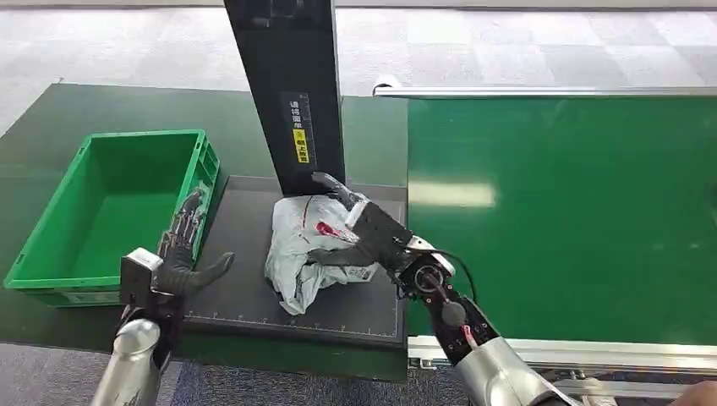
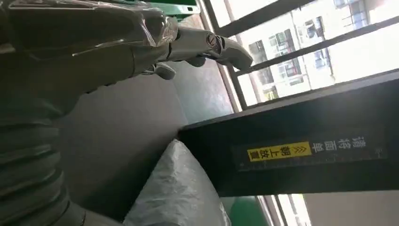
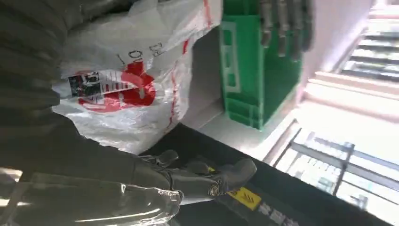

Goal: Moved the parcel from conveyor to table for the left to box.

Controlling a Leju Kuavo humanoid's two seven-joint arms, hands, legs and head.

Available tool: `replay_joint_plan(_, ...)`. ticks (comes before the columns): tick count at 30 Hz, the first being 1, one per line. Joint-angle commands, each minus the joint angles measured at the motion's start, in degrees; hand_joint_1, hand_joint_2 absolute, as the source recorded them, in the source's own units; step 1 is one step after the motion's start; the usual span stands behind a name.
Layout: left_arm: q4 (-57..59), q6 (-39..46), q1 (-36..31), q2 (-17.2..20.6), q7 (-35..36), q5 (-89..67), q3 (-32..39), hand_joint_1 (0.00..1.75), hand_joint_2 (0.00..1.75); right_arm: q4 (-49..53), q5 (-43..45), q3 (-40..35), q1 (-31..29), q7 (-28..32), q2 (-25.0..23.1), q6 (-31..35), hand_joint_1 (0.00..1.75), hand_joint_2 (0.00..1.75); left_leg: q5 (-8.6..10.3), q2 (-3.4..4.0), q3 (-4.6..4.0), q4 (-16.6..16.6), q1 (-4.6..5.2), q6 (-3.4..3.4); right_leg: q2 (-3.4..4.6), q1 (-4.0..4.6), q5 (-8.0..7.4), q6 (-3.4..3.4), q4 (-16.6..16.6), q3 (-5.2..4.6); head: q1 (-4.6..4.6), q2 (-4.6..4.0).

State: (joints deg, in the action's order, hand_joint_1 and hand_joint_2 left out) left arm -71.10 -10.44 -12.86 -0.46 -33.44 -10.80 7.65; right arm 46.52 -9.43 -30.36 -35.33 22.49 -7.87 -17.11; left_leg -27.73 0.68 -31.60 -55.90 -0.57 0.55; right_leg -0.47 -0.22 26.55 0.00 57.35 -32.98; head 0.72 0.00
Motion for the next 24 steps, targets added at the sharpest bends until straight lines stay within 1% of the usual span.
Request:
replay_joint_plan(1, -6.51, -14.16, 6.76, 4.57, -1.71, 3.8, -3.79, 0.0, 1.75, 18.97, 5.39, 13.59, 10.11, 0.31, 8.59, 0.65, 0.0, 1.75, 0.03, -0.26, 0.06, 0.09, -0.01, -0.04, -0.17, 0.0, 0.03, 0.03, -0.12, 0.14, 0.0, 0.0)
replay_joint_plan(3, -8.95, -16.52, 8.7, 5.68, -2.0, 1.68, -5.81, 0.0, 1.75, 21.7, 5.82, 16.59, 13.8, 0.54, 9.7, 1.23, 0.0, 1.75, 0.01, -0.22, 0.07, 0.09, -0.02, -0.03, -0.16, 0.02, 0.03, 0.03, -0.13, 0.15, 0.0, 0.0)
replay_joint_plan(5, -9.63, -16.5, 9.35, 5.2, -2.09, 1.27, -6.04, 0.0, 1.75, 22.73, 6.06, 17.59, 15.65, 1.37, 10.43, 0.53, 0.0, 1.75, -0.02, -0.29, 0.13, 0.13, -0.03, -0.02, -0.22, 0.02, 0.06, 0.04, -0.19, 0.23, 0.0, 0.0)
replay_joint_plan(8, -9.64, -16.5, 9.17, 5.19, -2.09, 1.27, -6.04, 0.0, 1.75, 22.78, 6.08, 17.51, 15.5, 1.31, 10.01, 0.61, 0.0, 1.75, 0.0, -0.34, 0.07, 0.12, -0.01, -0.03, -0.24, 0.01, 0.05, 0.05, -0.17, 0.17, -0.02, 0.0)
replay_joint_plan(11, -8.95, -16.48, 8.7, 5.2, -2.09, 1.25, -5.9, 0.0, 1.75, 22.41, 5.77, 17.49, 14.99, 1.23, 9.48, 0.72, 0.0, 1.75, -0.02, -0.06, -0.05, 0.06, 0.0, 0.0, -0.02, 0.0, 0.0, 0.02, -0.07, 0.0, -0.02, 0.0)
replay_joint_plan(14, -8.95, -16.48, 8.7, 5.2, -2.09, 1.25, -5.9, 0.0, 1.75, 22.41, 5.77, 17.49, 14.99, 1.23, 9.48, 0.72, 0.0, 1.75, 0.0, -0.21, 0.01, 0.08, 0.02, 0.0, -0.12, -0.03, 0.02, 0.01, -0.06, 0.05, 0.0, 0.0)
replay_joint_plan(18, -8.95, -16.48, 8.7, 5.2, -2.09, 1.25, -5.9, 0.0, 1.75, 22.41, 5.77, 17.49, 14.99, 1.23, 9.48, 0.72, 0.0, 1.75, -0.03, -0.02, 0.0, 0.06, 0.0, 0.0, 0.03, -0.01, -0.01, 0.02, -0.07, 0.0, 0.0, 0.0)
replay_joint_plan(24, -8.95, -16.48, 8.7, 5.2, -2.09, 1.25, -5.9, 0.0, 1.75, 22.41, 5.77, 17.49, 14.99, 1.23, 9.48, 0.72, 0.0, 1.75, -0.02, -0.09, 0.03, 0.08, 0.01, -0.01, 0.0, -0.01, 0.0, 0.03, -0.1, 0.06, 0.0, 0.0)
